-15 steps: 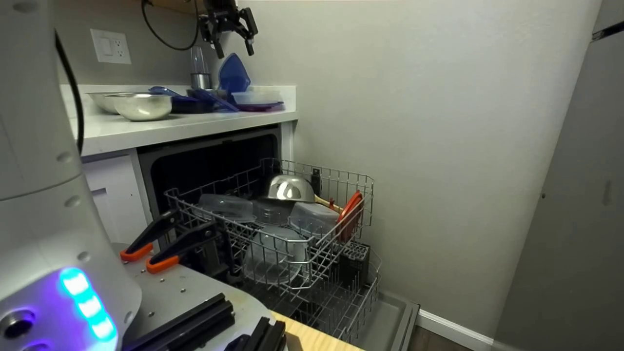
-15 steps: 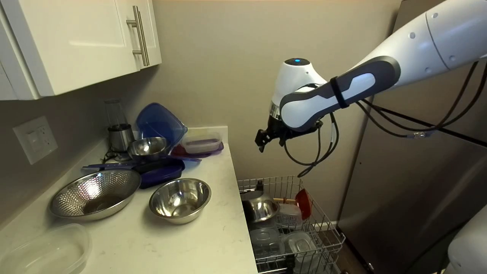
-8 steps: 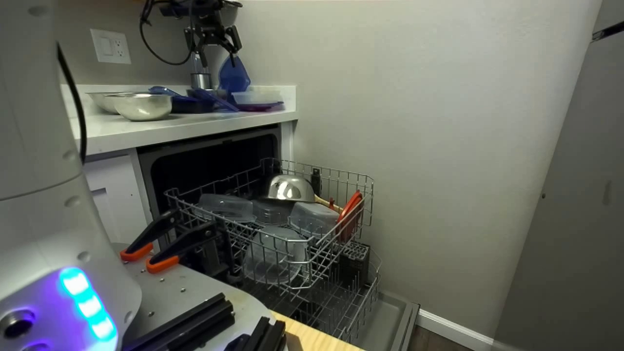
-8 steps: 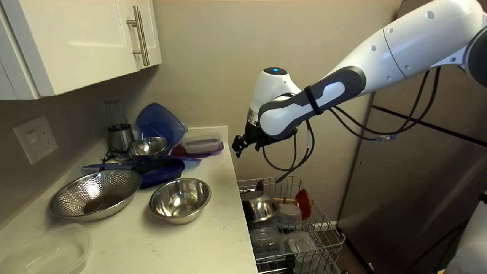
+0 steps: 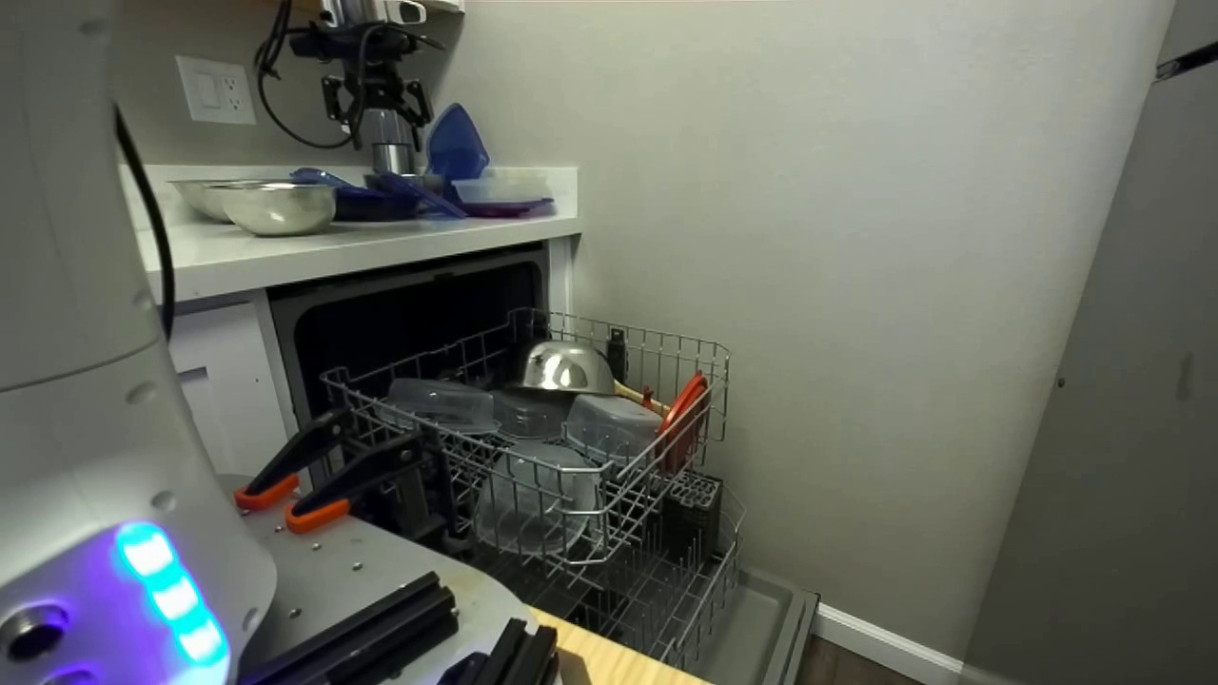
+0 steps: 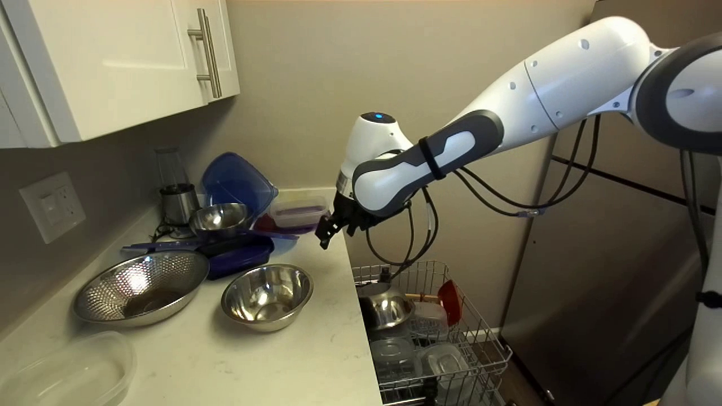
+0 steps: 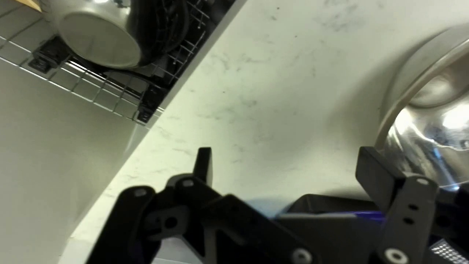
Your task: Pick up the silver bowl from the kitchen counter and place it upside down in the dishwasher
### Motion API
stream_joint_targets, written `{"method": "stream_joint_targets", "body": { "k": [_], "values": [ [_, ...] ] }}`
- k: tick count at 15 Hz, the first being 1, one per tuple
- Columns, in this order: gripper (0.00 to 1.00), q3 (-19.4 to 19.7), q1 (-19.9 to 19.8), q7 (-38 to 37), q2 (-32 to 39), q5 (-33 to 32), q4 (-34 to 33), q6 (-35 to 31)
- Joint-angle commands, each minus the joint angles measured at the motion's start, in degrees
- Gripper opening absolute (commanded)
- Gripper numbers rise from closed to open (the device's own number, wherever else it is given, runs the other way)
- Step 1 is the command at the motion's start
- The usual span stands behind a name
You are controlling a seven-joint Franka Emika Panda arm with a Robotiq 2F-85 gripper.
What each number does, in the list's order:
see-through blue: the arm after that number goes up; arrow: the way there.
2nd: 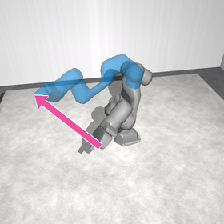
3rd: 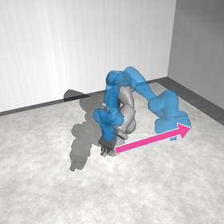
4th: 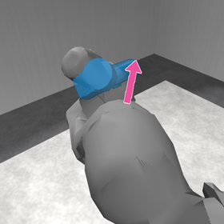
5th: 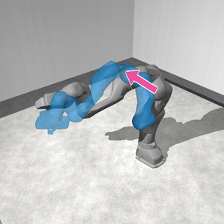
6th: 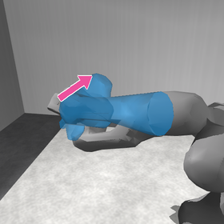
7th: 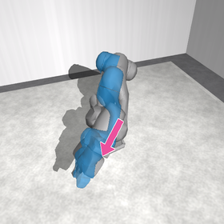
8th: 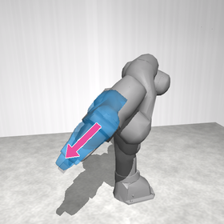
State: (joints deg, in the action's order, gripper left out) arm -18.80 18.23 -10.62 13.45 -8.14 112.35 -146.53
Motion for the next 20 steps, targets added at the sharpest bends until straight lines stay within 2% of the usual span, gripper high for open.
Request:
{"method": "stream_joint_targets", "body": {
  "k": [1,4,12,16,17,18,20],
  "values": [
    [1.00,-3.8,-1.6,13.8,3.5,12.5,-3.5,0.6],
    [1.00,-5.9,-4.3,22.5,5.3,23.5,-5.7,3.8],
    [1.00,-7.1,-10.3,36.3,10.9,42.1,-8.7,12.8],
    [1.00,-7.1,-11.0,40.3,13.2,47.6,-10.2,15.4],
    [1.00,-6.7,-10.8,40.7,13.1,48.0,-10.2,16.1],
    [1.00,-5.1,-9.0,38.1,12.8,46.0,-9.8,14.2],
    [1.00,-5.1,-9.0,38.5,13.3,46.6,-10.3,14.7]
  ]
}}
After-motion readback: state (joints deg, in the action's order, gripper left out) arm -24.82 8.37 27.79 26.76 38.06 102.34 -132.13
